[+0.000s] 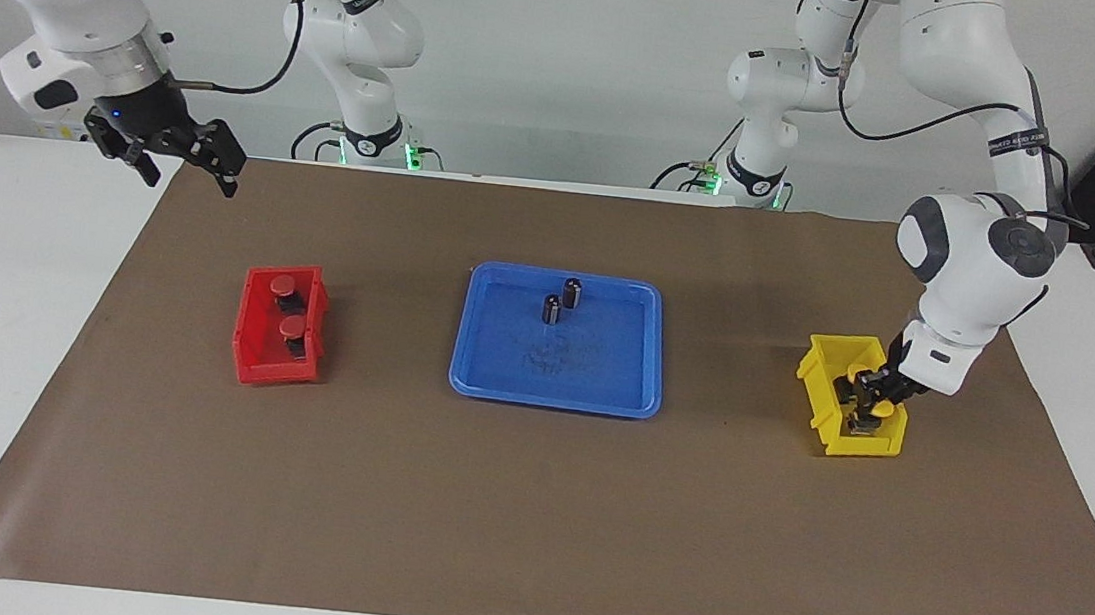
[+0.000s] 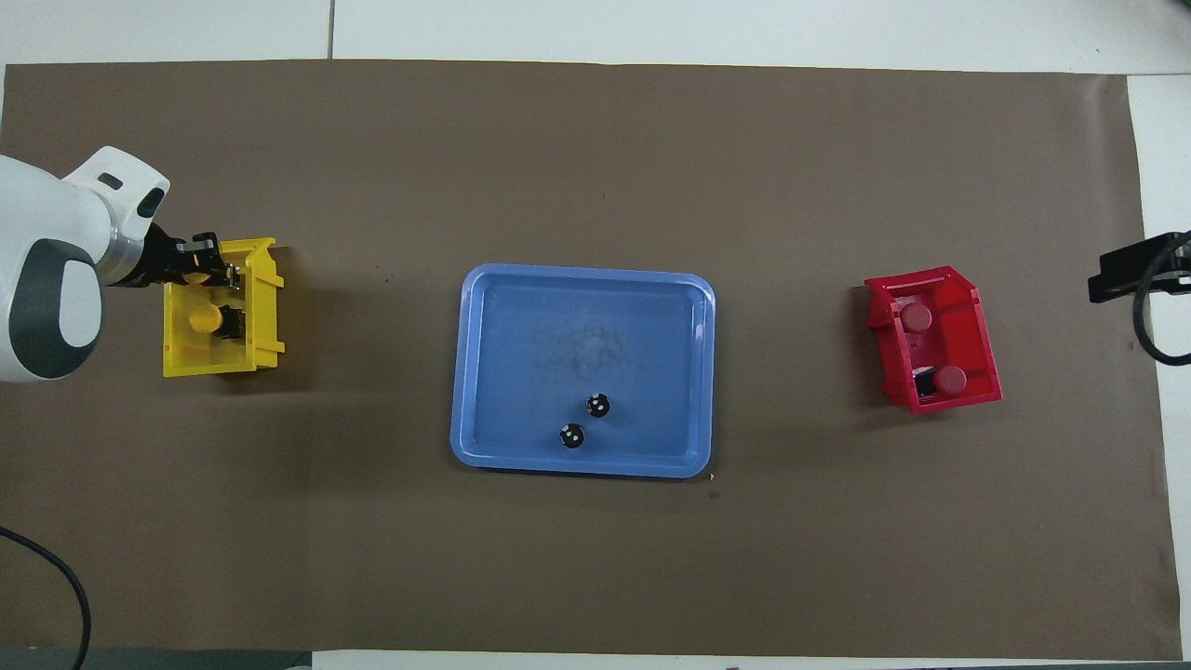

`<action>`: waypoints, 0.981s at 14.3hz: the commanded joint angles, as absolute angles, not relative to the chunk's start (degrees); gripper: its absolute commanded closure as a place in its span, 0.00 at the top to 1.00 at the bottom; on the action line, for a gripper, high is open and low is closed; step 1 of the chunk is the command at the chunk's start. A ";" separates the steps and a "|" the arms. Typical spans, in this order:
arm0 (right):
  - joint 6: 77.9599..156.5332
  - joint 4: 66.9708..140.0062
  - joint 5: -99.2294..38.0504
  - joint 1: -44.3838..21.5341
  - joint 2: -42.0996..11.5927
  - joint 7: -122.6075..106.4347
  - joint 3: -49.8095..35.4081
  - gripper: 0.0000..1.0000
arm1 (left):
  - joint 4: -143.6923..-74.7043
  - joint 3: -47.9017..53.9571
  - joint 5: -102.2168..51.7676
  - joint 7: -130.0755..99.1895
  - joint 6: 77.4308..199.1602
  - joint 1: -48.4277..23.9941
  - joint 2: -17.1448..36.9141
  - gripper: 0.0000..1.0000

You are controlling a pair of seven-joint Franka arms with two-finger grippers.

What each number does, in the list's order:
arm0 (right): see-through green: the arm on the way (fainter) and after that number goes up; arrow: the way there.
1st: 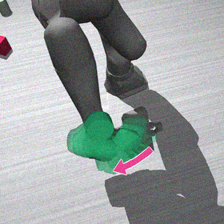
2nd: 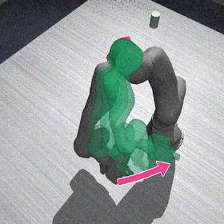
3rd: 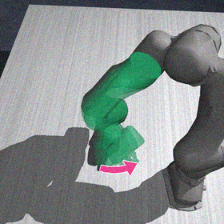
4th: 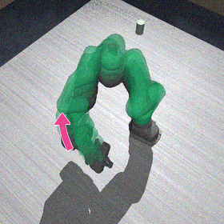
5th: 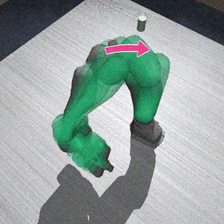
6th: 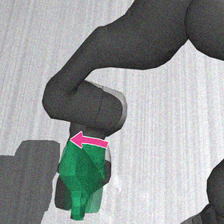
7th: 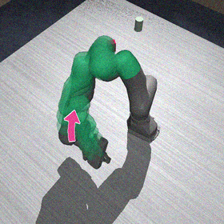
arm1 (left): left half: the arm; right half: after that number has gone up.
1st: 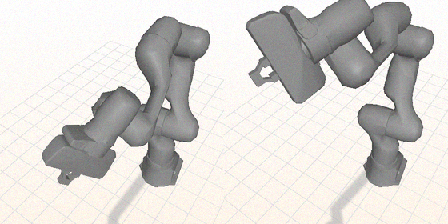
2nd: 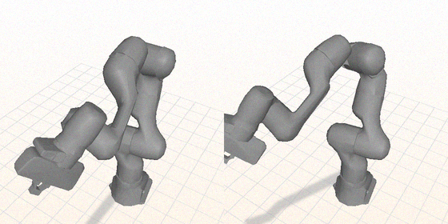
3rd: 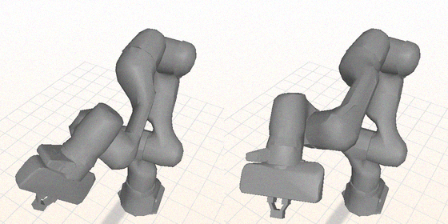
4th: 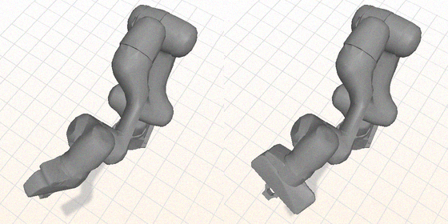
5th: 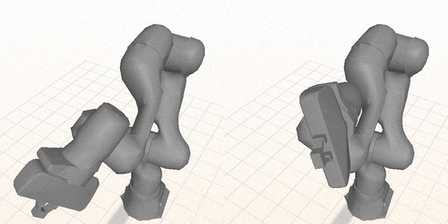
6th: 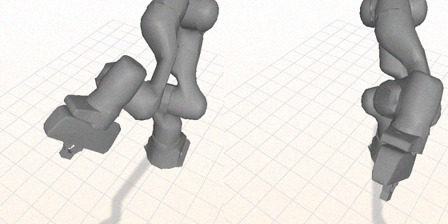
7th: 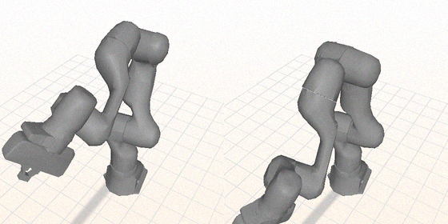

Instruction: Sort red and yellow buttons by color

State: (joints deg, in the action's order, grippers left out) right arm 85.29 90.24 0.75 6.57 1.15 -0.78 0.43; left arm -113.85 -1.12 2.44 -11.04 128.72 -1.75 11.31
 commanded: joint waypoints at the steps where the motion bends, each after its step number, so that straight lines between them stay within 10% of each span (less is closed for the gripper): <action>1: 83.76 89.91 0.61 9.05 1.76 -0.62 -0.62 1.00 | -117.59 -0.88 3.78 -10.63 133.05 -1.67 10.63 0.02; 3: 83.59 90.09 0.70 8.79 2.02 -0.53 -0.70 1.00 | -118.30 -0.88 3.78 -10.46 133.77 -1.58 10.63 0.07; 6: 82.27 89.91 0.70 8.96 1.93 -0.62 -0.62 1.00 | -116.73 -0.79 3.78 -10.28 131.85 -1.58 10.72 0.70; 14: 82.35 90.97 0.00 6.16 2.11 -0.53 -0.62 1.00 | -97.33 -0.35 3.52 -7.40 104.63 -1.32 9.67 0.77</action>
State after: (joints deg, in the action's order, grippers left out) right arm 83.04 90.34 0.73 6.93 1.53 -0.76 -0.40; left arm -102.94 -0.51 2.50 -9.85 112.24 -1.82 9.88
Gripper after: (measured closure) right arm 0.000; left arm 0.260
